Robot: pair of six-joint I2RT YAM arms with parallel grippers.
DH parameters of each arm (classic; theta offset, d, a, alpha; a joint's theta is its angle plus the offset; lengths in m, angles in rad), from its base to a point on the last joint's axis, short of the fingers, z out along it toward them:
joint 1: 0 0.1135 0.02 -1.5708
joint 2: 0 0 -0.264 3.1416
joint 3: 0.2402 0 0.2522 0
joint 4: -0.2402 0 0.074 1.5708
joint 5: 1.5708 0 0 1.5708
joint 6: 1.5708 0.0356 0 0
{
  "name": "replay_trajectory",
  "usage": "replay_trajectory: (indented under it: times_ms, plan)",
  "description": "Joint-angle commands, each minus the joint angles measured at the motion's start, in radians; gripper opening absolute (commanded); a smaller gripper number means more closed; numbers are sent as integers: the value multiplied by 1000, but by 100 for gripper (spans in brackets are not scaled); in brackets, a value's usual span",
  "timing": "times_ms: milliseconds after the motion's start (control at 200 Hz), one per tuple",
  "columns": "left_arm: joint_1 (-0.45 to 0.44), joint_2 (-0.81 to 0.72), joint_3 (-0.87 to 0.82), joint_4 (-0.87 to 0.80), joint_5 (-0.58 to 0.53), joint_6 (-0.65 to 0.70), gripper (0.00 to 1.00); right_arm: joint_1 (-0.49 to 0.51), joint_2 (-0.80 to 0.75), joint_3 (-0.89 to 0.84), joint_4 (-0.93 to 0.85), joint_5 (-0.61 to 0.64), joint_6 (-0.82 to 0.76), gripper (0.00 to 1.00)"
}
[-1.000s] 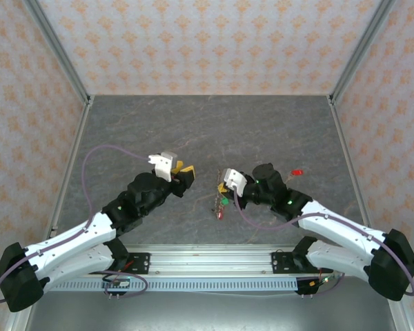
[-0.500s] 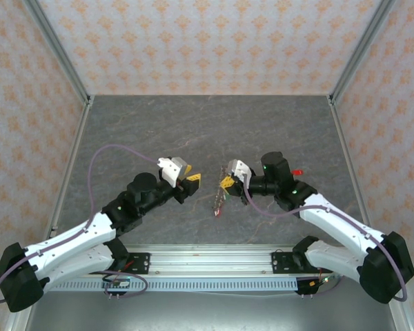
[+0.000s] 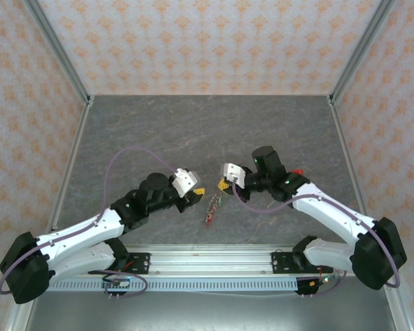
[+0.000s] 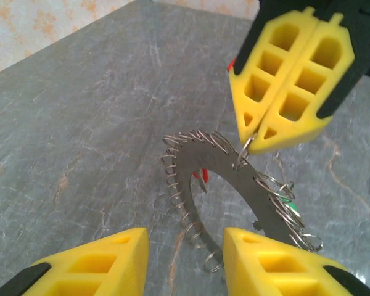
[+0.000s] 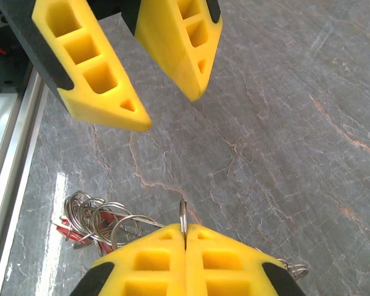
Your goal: Put the keys on the keyring
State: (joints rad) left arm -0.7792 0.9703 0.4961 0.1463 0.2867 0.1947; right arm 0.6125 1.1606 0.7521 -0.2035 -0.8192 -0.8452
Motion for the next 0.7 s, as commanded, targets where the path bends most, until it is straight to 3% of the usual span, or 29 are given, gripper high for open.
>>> replay_trajectory:
  times_ms: [0, 170, 385, 696]
  plan:
    - [-8, 24, 1, 42, 41, 76, 37, 4, 15, 52, 15, -60, -61, 0]
    - [-8, 85, 15, 103, 112, 104, 36, -16, 56, 46, 68, -152, -24, 0]
    - [7, 99, 6, 173, 126, 129, 35, -19, 101, 76, 14, -172, -45, 0]
    - [67, 132, 26, 156, 263, 134, 30, -22, 121, 102, -11, -222, -43, 0]
